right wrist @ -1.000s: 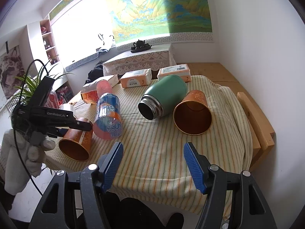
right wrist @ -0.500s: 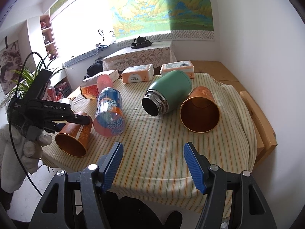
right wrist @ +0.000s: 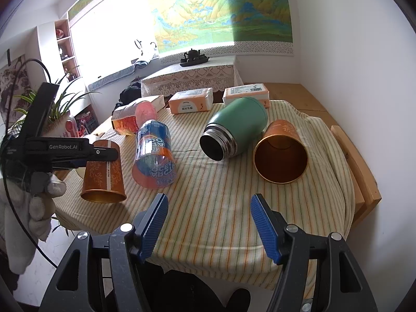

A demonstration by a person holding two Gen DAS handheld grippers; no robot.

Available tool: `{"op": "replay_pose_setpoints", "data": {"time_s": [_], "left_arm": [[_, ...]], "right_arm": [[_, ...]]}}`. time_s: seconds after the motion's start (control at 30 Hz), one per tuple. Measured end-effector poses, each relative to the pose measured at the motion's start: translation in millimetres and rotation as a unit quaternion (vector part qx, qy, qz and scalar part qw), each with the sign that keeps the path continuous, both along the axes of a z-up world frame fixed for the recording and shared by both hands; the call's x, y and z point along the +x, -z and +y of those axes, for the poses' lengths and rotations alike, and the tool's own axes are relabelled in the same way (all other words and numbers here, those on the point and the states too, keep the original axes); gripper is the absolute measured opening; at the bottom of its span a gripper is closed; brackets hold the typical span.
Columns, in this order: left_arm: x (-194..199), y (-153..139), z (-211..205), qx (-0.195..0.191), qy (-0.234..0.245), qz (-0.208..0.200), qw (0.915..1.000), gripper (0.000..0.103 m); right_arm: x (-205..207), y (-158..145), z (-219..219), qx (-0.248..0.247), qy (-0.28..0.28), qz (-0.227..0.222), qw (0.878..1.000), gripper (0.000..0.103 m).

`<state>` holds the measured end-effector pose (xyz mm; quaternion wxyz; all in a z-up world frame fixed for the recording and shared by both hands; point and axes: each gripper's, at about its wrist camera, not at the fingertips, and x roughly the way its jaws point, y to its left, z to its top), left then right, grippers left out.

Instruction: Flip cup upside down

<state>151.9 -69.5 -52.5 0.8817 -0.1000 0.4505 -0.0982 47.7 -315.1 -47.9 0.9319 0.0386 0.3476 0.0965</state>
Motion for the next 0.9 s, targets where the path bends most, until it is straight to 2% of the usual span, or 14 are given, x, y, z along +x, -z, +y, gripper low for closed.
{"op": "replay_pose_setpoints", "data": {"time_s": [0.13,0.3,0.9], "left_arm": [[-6.4,-3.9,-3.4,0.037,-0.001,-0.047,0.9982,0.065],[-9.5,-5.0,-7.9,0.062,0.002,-0.077,0.9951,0.065],[-21.1,-0.9,-13.2,0.067,0.013,-0.114,0.9912,0.065]], "right_arm": [[0.2,0.3,6.9,-0.008,0.001,-0.002,1.000,0.062],[0.6,-0.2,9.8,-0.009,0.002,-0.002,1.000,0.062],[1.8,1.9,16.1,-0.015,0.012,-0.001,1.000,0.062]]}}
